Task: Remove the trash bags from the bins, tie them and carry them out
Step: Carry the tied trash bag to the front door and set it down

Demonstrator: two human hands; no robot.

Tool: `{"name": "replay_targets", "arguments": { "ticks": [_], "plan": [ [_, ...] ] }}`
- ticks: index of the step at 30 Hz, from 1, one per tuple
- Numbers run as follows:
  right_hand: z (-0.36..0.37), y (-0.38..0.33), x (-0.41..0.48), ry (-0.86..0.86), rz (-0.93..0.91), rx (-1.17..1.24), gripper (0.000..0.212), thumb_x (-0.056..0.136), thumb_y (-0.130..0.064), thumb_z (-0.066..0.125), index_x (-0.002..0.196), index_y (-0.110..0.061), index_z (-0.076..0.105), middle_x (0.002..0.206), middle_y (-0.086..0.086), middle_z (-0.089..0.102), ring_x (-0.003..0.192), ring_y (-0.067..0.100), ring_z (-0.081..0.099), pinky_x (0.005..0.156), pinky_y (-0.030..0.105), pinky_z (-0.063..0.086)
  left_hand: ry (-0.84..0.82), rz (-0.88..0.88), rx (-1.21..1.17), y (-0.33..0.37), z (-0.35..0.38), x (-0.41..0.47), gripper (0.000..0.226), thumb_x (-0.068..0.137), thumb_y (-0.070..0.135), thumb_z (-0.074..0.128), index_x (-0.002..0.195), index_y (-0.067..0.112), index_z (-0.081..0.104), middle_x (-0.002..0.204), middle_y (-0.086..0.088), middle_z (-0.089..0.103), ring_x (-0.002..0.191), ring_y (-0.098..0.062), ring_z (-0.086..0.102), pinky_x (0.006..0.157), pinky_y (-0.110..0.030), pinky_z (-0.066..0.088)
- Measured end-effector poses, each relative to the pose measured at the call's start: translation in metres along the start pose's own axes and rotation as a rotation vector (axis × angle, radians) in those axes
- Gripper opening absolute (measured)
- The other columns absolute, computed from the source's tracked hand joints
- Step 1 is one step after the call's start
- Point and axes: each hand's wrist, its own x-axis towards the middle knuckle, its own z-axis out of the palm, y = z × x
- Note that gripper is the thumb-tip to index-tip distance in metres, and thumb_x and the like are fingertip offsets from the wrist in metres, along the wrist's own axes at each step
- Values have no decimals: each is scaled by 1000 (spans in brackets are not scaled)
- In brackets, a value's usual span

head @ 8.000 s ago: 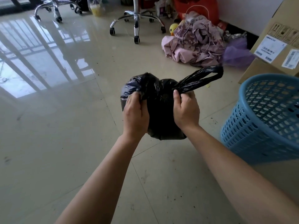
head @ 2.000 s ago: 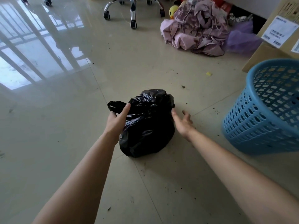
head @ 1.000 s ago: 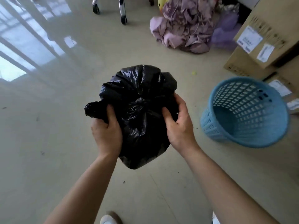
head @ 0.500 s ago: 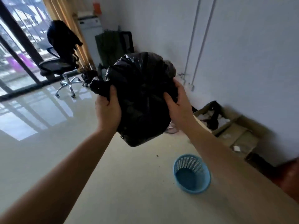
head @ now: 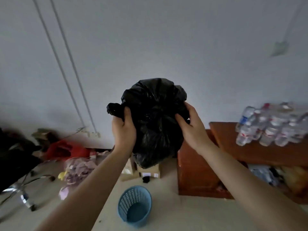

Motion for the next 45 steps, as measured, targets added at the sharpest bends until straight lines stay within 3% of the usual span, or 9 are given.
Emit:
{"name": "replay_targets", "arguments": {
  "ticks": [6, 13, 20, 23, 26, 29, 34, 40, 45],
  "plan": [
    [-236, 16, -72, 407, 91, -152, 51, 100, -35, 56, 148, -29, 40, 137, -13, 55, 124, 1, 52, 105, 23, 43, -418, -6, -182, 77, 201, -130, 21, 105, 33, 45, 107, 17, 58, 95, 9, 64, 95, -15, 61, 78, -27, 42],
    [-484, 39, -177, 774, 152, -167, 48, 100, -28, 58, 146, -27, 44, 124, -23, 58, 116, -7, 56, 86, 7, 48, -831, -13, -330, 162, 407, -315, 23, 105, 39, 43, 110, 21, 57, 98, 15, 62, 97, -8, 61, 85, -21, 36],
    [-667, 62, -229, 943, 229, -256, 49, 100, -28, 57, 146, -31, 42, 123, -19, 61, 106, -13, 58, 91, 14, 52, -980, -82, -405, 199, 571, -446, 36, 102, 41, 47, 123, 15, 62, 112, 3, 69, 107, -16, 64, 89, -35, 52],
    [-726, 85, -222, 956, 236, -253, 48, 100, -22, 57, 146, -26, 43, 117, -22, 60, 98, -20, 58, 80, 5, 49, -1021, -112, -420, 206, 634, -471, 42, 100, 49, 48, 127, 20, 60, 118, 3, 68, 111, -16, 64, 97, -42, 52],
    [-783, 113, -202, 975, 235, -277, 47, 101, -20, 57, 145, -24, 43, 118, -16, 62, 96, -16, 61, 75, 4, 48, -1038, -112, -441, 211, 707, -486, 43, 102, 44, 47, 134, 17, 55, 124, 2, 64, 114, -16, 60, 97, -35, 48],
    [-840, 140, -178, 996, 246, -303, 45, 101, -24, 56, 144, -30, 43, 117, -20, 60, 94, -18, 60, 74, 4, 49, -1047, -90, -486, 215, 775, -498, 26, 103, 39, 47, 114, 20, 61, 104, 10, 66, 98, -5, 62, 79, -23, 47],
    [-945, 180, -129, 1088, 264, -326, 49, 100, -29, 58, 146, -33, 42, 122, -12, 64, 106, 1, 64, 88, 22, 55, -1145, -112, -560, 234, 912, -516, 24, 104, 34, 46, 114, 19, 63, 105, 9, 67, 96, -1, 62, 74, -17, 47],
    [-1071, 223, -123, 1204, 310, -366, 50, 99, -31, 59, 145, -35, 42, 122, -14, 64, 113, 9, 63, 99, 40, 54, -1304, -91, -556, 263, 1059, -577, 24, 105, 34, 46, 111, 20, 64, 107, 4, 68, 101, -10, 64, 84, -28, 51],
    [-1199, 271, -146, 1298, 298, -380, 49, 99, -28, 59, 144, -34, 43, 121, -16, 64, 113, 4, 62, 102, 40, 52, -1397, -84, -545, 287, 1176, -670, 29, 104, 36, 46, 113, 17, 64, 109, 1, 68, 103, -14, 64, 93, -37, 52]
  ]
}}
